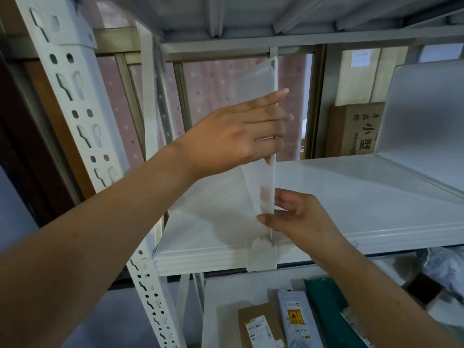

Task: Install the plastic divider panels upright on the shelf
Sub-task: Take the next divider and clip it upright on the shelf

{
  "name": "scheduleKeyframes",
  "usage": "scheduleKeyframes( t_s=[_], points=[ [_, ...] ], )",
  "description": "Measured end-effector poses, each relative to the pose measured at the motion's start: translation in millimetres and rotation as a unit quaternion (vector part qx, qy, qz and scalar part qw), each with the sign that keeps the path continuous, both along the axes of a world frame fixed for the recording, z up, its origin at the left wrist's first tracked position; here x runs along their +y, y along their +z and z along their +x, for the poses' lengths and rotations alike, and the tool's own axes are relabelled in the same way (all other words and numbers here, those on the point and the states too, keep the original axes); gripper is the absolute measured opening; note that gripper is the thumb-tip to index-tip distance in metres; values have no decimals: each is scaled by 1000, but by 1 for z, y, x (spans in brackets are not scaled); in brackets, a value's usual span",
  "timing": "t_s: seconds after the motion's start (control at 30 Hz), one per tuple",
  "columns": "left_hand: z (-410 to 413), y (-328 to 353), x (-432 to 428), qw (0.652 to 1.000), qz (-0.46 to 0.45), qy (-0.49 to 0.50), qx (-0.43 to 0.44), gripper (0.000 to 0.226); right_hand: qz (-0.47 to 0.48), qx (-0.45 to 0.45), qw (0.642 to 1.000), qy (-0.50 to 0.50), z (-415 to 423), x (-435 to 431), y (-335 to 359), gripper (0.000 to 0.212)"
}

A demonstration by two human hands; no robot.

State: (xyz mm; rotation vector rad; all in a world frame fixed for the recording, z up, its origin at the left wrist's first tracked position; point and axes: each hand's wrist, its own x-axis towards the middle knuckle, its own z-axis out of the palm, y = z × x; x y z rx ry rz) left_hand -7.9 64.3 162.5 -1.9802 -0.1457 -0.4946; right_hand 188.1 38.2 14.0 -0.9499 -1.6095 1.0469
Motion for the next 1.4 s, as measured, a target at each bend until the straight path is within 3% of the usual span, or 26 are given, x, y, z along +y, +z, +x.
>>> scheduleKeyframes(
  t_s=[0.63, 0.73, 0.8, 0.87, 0.93, 1.13, 1.4],
  points=[
    [-19, 1, -5, 999, -14, -2, -35, 9, 46, -5, 999, 23, -13, 0, 8, 42],
    [-15, -14, -4, 998, -28, -29, -54, 10, 77, -76, 994, -15, -13, 0, 5, 30],
    [-14, -23, -4, 996, -42, -39, -62, 10, 132, -159, 975, -78, -13, -3, 4, 11],
    [-17, -29, -3, 996, -47, -43, -69, 9, 219, -259, 930, -144, -13, -5, 3, 33],
    [-21, -32, -3, 995, -52, -45, -76, 9, 287, -303, 894, -165, -13, -5, 1, 53],
    [-19, -38, -4, 989, -95, -70, -93, 10, 355, -230, 892, -158, -28, -1, -23, 46],
    [-17, -46, -8, 982, -136, -66, -112, 11, 383, -218, 881, -174, -33, 3, -33, 44]
  ],
)
